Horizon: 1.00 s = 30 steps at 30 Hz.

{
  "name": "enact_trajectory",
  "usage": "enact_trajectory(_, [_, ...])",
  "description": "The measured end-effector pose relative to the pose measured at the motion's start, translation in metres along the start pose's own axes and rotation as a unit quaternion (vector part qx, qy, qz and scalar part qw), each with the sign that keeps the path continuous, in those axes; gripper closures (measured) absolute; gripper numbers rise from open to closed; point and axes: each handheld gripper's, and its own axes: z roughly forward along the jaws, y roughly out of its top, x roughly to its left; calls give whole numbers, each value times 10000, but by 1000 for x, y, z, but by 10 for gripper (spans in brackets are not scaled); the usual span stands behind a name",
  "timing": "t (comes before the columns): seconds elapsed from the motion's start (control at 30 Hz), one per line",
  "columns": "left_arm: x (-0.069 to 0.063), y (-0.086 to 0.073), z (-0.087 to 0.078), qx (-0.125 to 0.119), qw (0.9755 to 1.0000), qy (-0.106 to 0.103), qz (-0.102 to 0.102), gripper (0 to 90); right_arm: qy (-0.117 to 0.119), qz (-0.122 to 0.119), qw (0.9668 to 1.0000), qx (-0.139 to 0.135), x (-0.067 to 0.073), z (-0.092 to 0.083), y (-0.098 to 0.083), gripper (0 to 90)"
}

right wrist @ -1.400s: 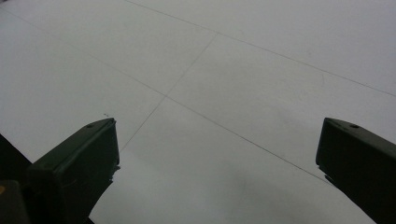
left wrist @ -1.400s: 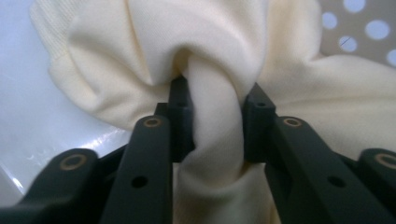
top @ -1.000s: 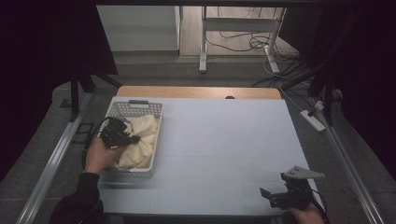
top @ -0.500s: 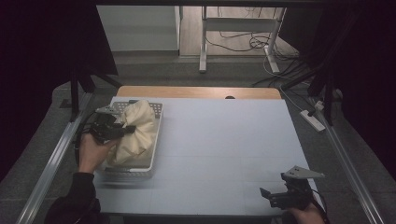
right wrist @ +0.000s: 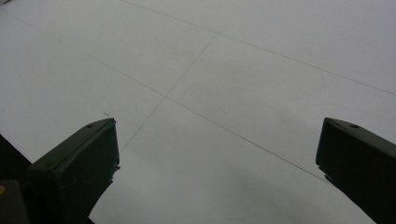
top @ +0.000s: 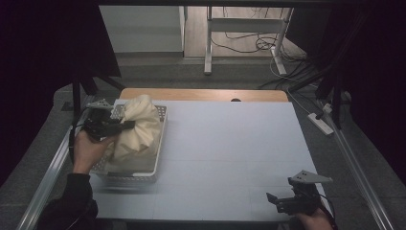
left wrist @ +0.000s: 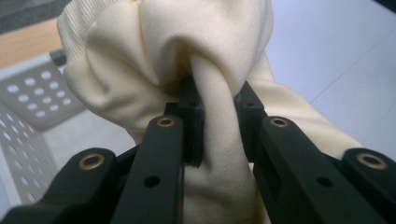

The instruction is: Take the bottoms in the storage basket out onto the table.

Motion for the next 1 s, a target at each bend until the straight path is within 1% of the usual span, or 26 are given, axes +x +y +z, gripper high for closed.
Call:
enact_trajectory(0.13, [0, 9, -8, -105, 9999, 10, 17, 772, 1, 0, 10000, -2, 0, 0, 0, 0])
enact_trajectory(0.53, [-3, 33, -27, -281, 9995, 62, 147, 773, -1, 4, 10000, 2, 0, 0, 0, 0])
enact_trajectory(0.7, [-7, 44, -31, -302, 9992, 75, 246, 773, 1, 2, 10000, 1, 0, 0, 0, 0])
enact_trajectory(0.83, [-12, 54, -32, -256, 9990, 85, 366, 773, 7, 14, 10000, 2, -1, 0, 0, 0])
enact_trajectory(1.0, [-18, 67, -31, -252, 9987, 29, 436, 773, 11, 15, 10000, -3, -1, 0, 0, 0])
